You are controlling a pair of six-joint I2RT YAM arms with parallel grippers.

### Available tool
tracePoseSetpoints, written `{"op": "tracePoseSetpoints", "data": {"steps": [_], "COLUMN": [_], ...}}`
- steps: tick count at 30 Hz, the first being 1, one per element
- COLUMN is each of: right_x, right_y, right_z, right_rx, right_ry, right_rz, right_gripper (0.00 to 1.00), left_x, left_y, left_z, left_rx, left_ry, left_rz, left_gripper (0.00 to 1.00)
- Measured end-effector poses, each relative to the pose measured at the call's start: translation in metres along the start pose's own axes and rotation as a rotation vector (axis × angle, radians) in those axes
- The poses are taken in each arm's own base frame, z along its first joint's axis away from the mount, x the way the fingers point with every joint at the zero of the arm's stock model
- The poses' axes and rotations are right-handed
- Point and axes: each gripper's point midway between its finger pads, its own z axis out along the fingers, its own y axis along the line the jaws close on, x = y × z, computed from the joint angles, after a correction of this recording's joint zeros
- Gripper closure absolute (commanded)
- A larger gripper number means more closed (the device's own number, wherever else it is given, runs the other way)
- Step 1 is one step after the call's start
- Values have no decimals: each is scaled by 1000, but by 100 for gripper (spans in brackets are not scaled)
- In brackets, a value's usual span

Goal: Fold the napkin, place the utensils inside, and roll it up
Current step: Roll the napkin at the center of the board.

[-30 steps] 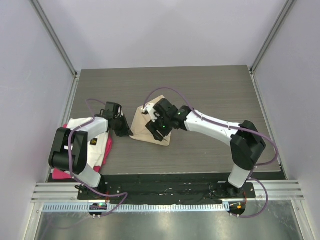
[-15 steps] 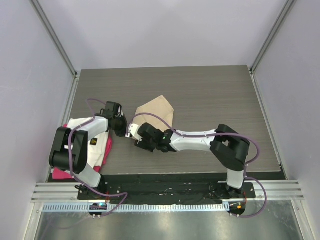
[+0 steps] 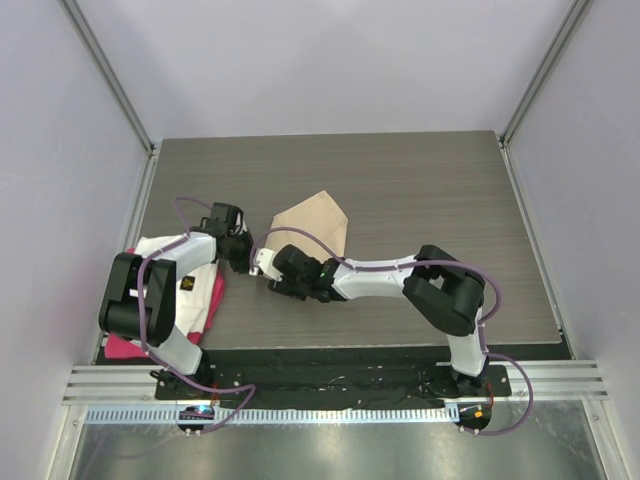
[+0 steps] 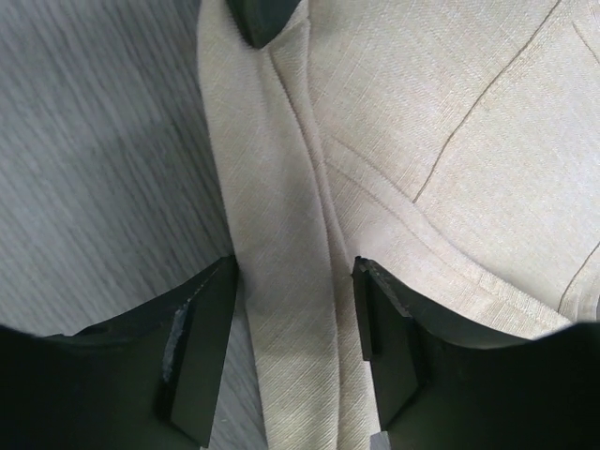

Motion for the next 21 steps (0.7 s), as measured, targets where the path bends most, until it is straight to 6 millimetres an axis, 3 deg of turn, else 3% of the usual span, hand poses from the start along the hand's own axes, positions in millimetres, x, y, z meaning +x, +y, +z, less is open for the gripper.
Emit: {"op": "tracePoseSetpoints", "data": {"steps": [8,11,12,14,15,18,21], "right_x": [1,2,2,2,2,3,4], "right_y": [2,10,12,14,15,16,18], "right_z": [8,8,7,6,6,5,2], "right_rx": [-77,-145,-166,-209,-228,-294,-363], "right_ry": [18,23,23,21,19,11,11], "right_rz": [18,39,49,77,92,158,225], "right_gripper": [69,75,77,80,80,81,82], "left_x": [0,0,0,-3,-5,-16,-25], "left_y": [-2,-3,-3,-4,-5,-13,-21], "left_z": [0,0,-1,-3,-6,-21,-39], "left_rx": [9,14,15,14,16,36,71], "left_ry": [4,3,0,-14,-28,-96,-182], "left_rz": [2,4,4,8,10,26,43], "left_gripper": [100,86,75,69,60,50,47]}}
